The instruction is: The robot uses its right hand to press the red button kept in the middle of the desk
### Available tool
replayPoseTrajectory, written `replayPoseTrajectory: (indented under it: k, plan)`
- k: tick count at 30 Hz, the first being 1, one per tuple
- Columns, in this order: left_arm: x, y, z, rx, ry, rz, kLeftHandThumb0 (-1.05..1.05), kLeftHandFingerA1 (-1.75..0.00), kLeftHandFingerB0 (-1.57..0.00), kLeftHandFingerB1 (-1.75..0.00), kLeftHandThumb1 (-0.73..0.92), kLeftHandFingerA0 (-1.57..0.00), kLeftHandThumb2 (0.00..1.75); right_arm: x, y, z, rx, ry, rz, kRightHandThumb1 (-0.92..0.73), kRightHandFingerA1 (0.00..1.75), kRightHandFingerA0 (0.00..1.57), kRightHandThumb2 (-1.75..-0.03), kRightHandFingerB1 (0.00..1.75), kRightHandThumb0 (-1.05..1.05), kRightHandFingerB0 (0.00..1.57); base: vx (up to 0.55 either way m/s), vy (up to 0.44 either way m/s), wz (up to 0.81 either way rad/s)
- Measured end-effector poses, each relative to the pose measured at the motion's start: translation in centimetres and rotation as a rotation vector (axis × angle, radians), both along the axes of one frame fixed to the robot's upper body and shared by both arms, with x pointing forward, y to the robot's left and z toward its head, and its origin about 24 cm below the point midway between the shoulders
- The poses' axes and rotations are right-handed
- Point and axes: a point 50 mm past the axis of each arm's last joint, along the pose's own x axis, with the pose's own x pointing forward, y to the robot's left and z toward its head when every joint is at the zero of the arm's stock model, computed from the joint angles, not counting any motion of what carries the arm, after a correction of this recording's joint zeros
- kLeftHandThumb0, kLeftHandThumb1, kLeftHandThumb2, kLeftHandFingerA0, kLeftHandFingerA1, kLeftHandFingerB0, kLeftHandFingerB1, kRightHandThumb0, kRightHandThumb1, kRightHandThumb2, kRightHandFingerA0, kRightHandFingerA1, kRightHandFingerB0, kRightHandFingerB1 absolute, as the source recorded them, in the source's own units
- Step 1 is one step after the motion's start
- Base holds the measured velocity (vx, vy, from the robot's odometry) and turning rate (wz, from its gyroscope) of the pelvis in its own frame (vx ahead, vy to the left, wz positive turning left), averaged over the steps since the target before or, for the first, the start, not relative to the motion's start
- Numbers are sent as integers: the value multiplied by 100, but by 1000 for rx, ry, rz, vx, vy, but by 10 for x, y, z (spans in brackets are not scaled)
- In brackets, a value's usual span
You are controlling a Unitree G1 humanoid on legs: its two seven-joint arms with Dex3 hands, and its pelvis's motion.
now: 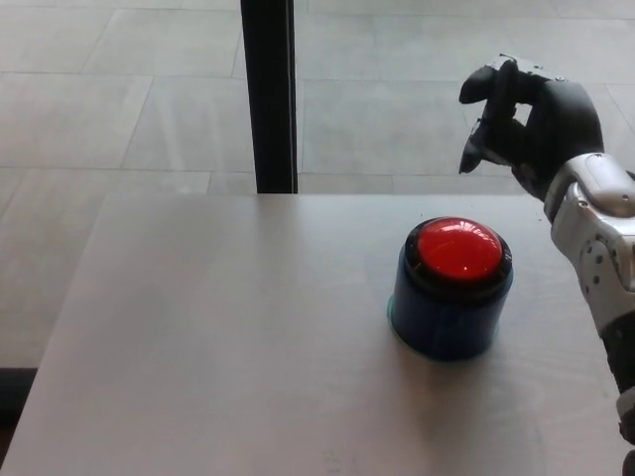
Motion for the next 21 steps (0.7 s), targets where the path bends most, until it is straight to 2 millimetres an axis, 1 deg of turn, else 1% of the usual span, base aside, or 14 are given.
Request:
replayPoseTrajectory:
  k: [2, 3, 4, 5, 6, 9, 10, 11, 13, 14, 17, 18, 21]
  plan:
    - [0, 0, 0, 1, 0, -1, -73, -117, -19, -86, 92, -34, 118, 0, 2, -2, -6, 9, 8, -55, 175, 92, -120, 156, -17, 79, 0, 0, 0]
    - [0, 0, 0, 1, 0, -2, -73, -118, -22, -88, 92, -37, 118, 1, 3, -3, -8, 13, 13, -54, 175, 92, -122, 155, -16, 78, 0, 0, 0]
    - [0, 0, 0, 1, 1, -3, -73, -118, -24, -89, 92, -37, 117, 1, 4, -4, -10, 15, 16, -50, 175, 94, -129, 153, -16, 81, 0, 0, 0]
    - [0, 0, 0, 2, 3, -5, -73, -118, -24, -89, 92, -37, 117, 1, 6, -5, -11, 18, 21, -50, 175, 94, -129, 153, -16, 81, 0, 0, 0]
    - [0, 0, 0, 3, 5, -7, -73, -118, -24, -90, 92, -38, 118, 1, 7, -6, -12, 20, 24, -47, 175, 95, -134, 155, -14, 82, 0, 0, 0]
    - [0, 0, 0, 4, 6, -8, -73, -118, -24, -90, 92, -38, 118, 1, 11, -8, -12, 26, 34, -47, 175, 95, -134, 155, -13, 82, 0, 0, 0]
    - [0, 0, 0, 5, 7, -9, -74, -117, -22, -88, 92, -37, 119, 0, 13, -9, -12, 29, 38, -49, 175, 94, -131, 155, -14, 81, 0, 0, 0]
    - [0, 0, 1, 6, 8, -11, -74, -115, -20, -85, 92, -35, 119, 0, 14, -10, -14, 33, 39, -48, 175, 94, -132, 155, -13, 81, 0, 0, 0]
    - [1, 0, 1, 8, 10, -13, -75, -114, -22, -86, 92, -36, 120, -1, 17, -16, -17, 49, 45, -48, 175, 93, -132, 156, -14, 79, 0, 0, 0]
    - [1, 1, 1, 9, 11, -15, -75, -116, -22, -88, 92, -34, 118, -1, 18, -21, -20, 60, 47, -47, 175, 97, -138, 155, -9, 84, 0, 0, 0]
    - [1, 1, 1, 9, 11, -15, -75, -115, -22, -87, 92, -35, 119, -4, 20, -33, -41, 89, 50, -46, 175, 96, -142, 156, -9, 82, 0, 0, 0]
    - [1, 1, 1, 9, 11, -15, -74, -117, -23, -89, 92, -35, 119, -5, 20, -38, -47, 98, 51, -50, 175, 95, -138, 157, -9, 80, 0, 0, 0]
    - [1, 1, 1, 10, 10, -16, -74, -118, -25, -91, 92, -36, 119, -8, 22, -47, -60, 115, 55, -52, 175, 96, -133, 156, -9, 80, 0, 0, 0]
